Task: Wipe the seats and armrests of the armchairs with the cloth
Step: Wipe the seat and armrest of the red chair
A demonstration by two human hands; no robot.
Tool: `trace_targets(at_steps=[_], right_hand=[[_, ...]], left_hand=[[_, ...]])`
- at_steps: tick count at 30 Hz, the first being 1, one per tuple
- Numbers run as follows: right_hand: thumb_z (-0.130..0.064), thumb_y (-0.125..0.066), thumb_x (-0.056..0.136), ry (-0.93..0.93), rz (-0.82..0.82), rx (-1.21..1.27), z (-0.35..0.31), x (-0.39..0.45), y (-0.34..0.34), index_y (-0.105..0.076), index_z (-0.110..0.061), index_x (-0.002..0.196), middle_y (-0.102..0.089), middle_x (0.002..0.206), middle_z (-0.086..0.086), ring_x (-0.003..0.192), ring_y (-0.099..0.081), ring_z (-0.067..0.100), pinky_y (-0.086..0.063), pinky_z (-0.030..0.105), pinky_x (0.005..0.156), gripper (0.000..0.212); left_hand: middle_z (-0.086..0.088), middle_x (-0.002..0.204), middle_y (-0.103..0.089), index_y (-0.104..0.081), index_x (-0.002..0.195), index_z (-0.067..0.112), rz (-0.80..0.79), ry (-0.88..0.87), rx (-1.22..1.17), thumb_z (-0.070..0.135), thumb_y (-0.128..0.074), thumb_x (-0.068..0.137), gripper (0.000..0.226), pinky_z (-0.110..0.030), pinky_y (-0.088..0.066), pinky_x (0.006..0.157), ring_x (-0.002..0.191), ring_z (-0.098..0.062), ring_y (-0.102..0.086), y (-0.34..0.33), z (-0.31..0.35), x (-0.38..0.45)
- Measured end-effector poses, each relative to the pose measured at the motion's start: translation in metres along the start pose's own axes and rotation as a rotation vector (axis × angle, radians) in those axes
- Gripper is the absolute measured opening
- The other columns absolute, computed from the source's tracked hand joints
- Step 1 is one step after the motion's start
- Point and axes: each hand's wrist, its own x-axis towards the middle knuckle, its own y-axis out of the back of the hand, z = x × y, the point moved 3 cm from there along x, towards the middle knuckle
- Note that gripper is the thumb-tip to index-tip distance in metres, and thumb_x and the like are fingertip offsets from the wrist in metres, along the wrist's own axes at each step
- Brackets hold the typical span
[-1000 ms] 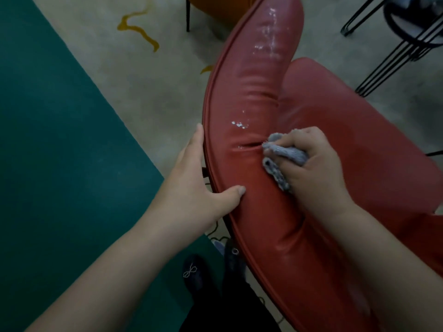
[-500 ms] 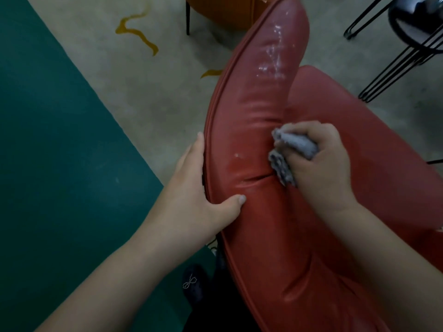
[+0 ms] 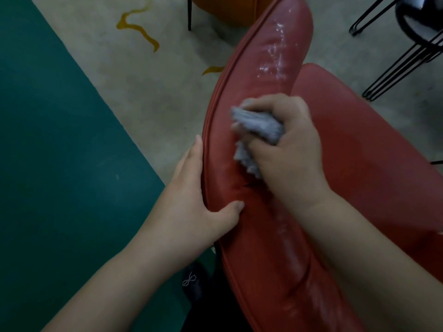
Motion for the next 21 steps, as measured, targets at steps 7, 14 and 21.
trace_targets(at_steps=[7, 14, 21], right_hand=[[-0.015, -0.076, 0.078, -0.198, -0.035, -0.037, 0.028, -0.008, 0.028, -0.067, -0.023, 0.100, -0.059, 0.110, 0.009, 0.085, -0.063, 0.009, -0.051, 0.019, 0.074, 0.025], [-0.052, -0.071, 0.071, -0.040, -0.239, -0.045, -0.003, -0.028, 0.006, -0.052, -0.037, 0.112, -0.051, 0.115, 0.005, 0.110, -0.050, 0.008, -0.037, 0.015, 0.097, 0.047], [-0.029, -0.085, 0.065, -0.114, -0.388, -0.049, 0.004, -0.030, 0.023, -0.047, -0.043, 0.118, -0.044, 0.118, -0.006, 0.112, -0.047, -0.001, -0.034, 0.008, 0.098, 0.066]], left_hand=[[0.024, 0.155, -0.019, -0.001, 0.152, 0.040, -0.003, 0.009, -0.001, 0.054, -0.071, 0.060, 0.117, -0.019, -0.029, 0.112, 0.136, 0.004, -0.031, 0.000, -0.002, -0.002], [0.025, 0.149, -0.029, -0.010, 0.154, 0.037, 0.025, -0.018, -0.049, 0.052, -0.072, 0.061, 0.112, 0.007, -0.023, 0.092, 0.129, 0.011, -0.034, -0.004, -0.007, -0.001], [0.024, 0.150, -0.031, -0.010, 0.153, 0.039, 0.022, -0.030, -0.039, 0.051, -0.072, 0.063, 0.110, -0.008, -0.029, 0.106, 0.133, 0.007, -0.034, -0.004, -0.007, 0.000]])
